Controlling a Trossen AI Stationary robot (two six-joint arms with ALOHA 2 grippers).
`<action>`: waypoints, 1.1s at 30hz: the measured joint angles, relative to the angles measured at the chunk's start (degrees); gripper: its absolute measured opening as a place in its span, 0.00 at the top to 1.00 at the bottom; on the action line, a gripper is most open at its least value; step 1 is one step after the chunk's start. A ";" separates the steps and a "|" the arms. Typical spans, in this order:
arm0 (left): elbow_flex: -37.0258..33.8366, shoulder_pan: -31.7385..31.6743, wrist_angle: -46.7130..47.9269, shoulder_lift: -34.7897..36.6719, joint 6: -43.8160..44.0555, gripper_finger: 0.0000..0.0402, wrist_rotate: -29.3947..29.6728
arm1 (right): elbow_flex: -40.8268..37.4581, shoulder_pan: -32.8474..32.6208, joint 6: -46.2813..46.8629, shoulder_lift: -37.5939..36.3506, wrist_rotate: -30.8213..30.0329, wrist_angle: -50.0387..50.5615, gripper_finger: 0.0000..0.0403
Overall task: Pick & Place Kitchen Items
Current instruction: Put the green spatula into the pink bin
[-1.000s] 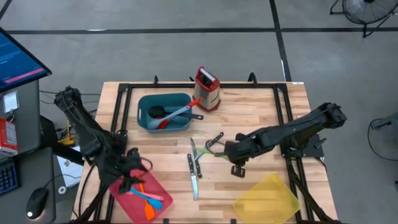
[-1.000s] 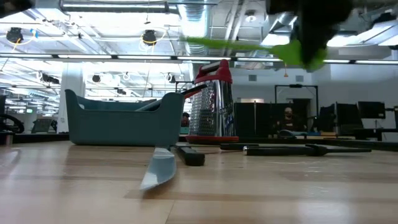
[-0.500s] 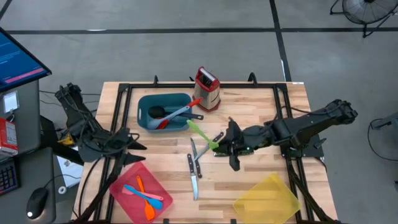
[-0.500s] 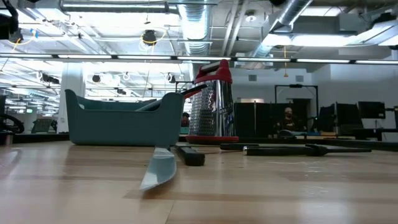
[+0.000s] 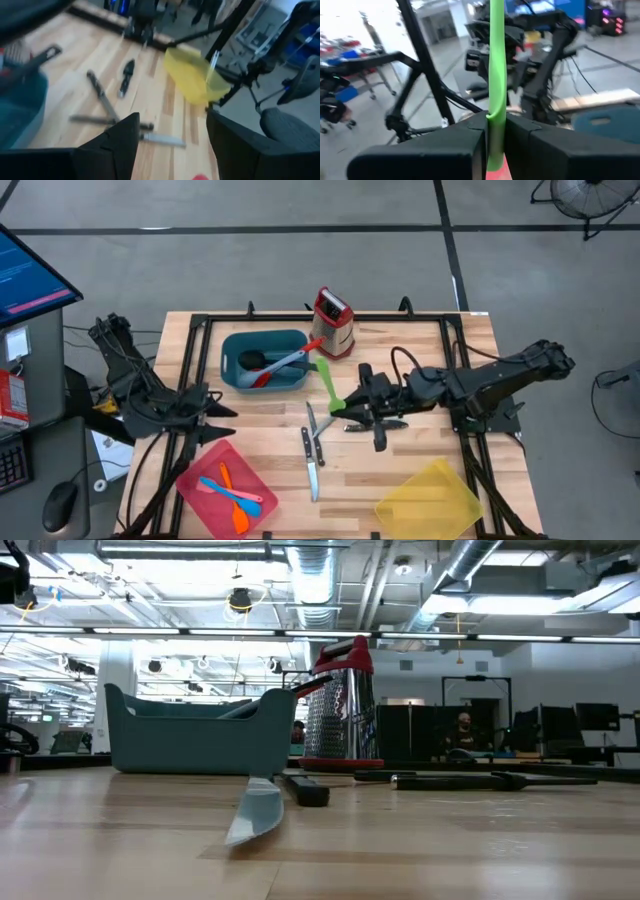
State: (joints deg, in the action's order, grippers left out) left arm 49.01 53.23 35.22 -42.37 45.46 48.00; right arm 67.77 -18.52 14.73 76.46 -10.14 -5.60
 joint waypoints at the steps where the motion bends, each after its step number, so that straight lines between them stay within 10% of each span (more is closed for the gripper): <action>1: 0.00 0.00 -2.17 0.00 -2.13 0.46 0.91 | 0.00 0.00 -0.14 0.31 0.82 -1.32 0.92; 13: 0.00 -7.51 -43.86 -1.74 -47.42 0.36 0.28 | 0.00 1.91 0.29 5.89 4.08 -10.37 0.92; 33: 0.00 -34.05 -51.47 -15.26 -33.08 0.27 -32.28 | -0.02 4.11 3.31 16.72 5.78 -22.25 0.92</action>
State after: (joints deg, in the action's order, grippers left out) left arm 49.01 19.18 -16.25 -57.63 12.38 15.72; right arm 67.75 -14.41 18.04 93.17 -4.36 -27.86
